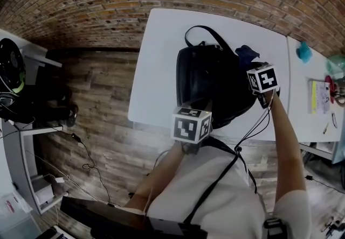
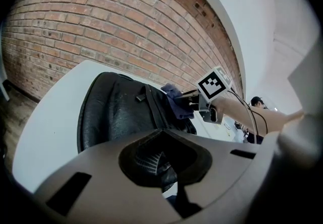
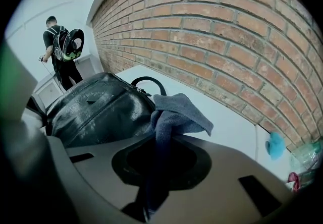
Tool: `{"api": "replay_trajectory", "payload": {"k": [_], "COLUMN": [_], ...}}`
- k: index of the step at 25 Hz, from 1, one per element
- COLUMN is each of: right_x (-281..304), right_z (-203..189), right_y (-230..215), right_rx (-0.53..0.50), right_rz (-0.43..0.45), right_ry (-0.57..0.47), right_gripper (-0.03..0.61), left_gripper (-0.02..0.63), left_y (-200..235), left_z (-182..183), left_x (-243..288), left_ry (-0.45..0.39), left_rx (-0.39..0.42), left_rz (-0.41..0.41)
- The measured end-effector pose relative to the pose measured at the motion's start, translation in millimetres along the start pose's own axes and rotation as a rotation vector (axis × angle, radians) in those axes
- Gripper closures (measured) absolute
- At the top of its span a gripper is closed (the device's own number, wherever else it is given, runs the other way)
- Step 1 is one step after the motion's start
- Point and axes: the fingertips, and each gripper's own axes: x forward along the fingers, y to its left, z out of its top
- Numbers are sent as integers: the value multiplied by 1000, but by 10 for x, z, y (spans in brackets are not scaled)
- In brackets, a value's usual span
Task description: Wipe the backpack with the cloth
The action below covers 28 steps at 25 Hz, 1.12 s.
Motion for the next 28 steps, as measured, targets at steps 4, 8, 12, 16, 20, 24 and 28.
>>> {"api": "replay_trajectory", "payload": {"k": [4, 8, 12, 16, 20, 24, 28], "right_x": [-50, -98, -167, -224, -303, -403, -487], "right_z": [-104, -223, -369, -480, -564, -665, -733], "right_y": [78, 174, 283, 392, 462, 548, 625], "right_rx": [-13, -20, -40, -42, -36, -23, -24], "right_rz": [11, 29, 50, 67, 81, 94, 101], "right_ry": [9, 25, 47, 63, 74, 81, 81], "right_gripper": [532, 532, 531, 531, 531, 531, 531], "left_gripper": [609, 611, 609, 611, 611, 611, 611], "left_y": [-18, -27, -44, -62, -79, -87, -101], "left_z": [-15, -20, -46, -79, -85, -93, -96], "left_x": [-5, -19, -32, -45, -65, -88, -94], "left_ry": [-1, -4, -7, -8, -9, -14, -15], "left_rx": [-1, 0, 0, 2, 6, 9, 11], "left_rz": [-2, -5, -4, -7, -8, -8, -11]}}
